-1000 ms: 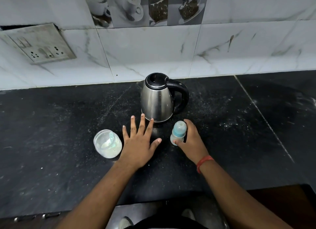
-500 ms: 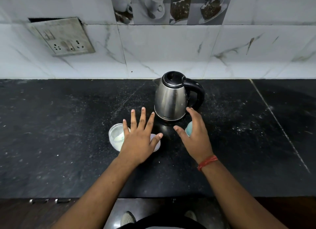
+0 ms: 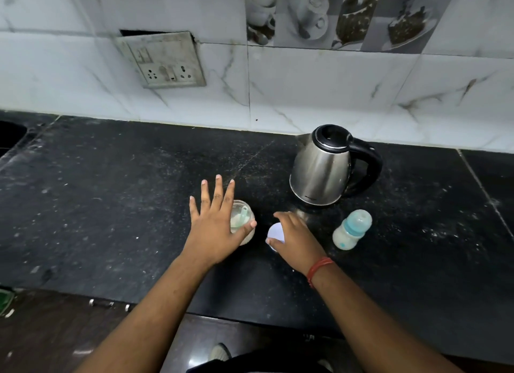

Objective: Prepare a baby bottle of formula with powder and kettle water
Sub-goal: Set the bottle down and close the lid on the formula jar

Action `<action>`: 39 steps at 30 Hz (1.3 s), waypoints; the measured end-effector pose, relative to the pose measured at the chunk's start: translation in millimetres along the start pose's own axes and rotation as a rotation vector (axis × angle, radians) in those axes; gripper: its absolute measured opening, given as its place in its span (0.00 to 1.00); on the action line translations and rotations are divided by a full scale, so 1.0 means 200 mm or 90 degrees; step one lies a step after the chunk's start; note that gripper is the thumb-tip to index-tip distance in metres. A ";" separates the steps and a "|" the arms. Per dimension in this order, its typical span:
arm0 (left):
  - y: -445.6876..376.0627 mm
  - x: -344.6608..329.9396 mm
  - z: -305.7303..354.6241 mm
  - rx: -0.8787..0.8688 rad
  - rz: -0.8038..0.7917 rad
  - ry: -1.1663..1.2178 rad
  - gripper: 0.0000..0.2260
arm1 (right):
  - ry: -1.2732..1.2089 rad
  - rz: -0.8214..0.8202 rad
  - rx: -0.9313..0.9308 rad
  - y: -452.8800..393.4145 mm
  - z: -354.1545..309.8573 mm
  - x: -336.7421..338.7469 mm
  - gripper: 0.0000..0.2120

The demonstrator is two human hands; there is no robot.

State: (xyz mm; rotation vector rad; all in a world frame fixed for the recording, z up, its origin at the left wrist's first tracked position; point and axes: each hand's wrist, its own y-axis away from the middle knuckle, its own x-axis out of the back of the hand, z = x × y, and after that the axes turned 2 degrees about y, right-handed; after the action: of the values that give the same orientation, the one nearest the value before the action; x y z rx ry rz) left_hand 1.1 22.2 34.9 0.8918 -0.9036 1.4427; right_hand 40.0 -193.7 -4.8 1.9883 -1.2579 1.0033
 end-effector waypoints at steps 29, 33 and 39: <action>0.07 -0.31 -0.14 0.185 -0.009 0.514 0.53 | 0.029 0.025 -0.095 0.18 0.05 -0.04 0.33; 0.05 -0.31 -0.09 0.146 0.071 0.495 0.37 | -0.014 0.048 -0.109 0.24 0.04 0.01 0.33; 0.05 -0.32 -0.03 0.147 0.119 0.508 0.38 | -0.079 0.099 -0.124 0.27 0.04 0.08 0.33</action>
State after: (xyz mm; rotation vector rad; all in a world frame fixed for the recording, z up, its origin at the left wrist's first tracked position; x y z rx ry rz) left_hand -4.9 1.5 -26.0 0.3225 -0.2226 1.8815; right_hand -3.3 -229.5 8.8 1.8476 -1.5365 0.8040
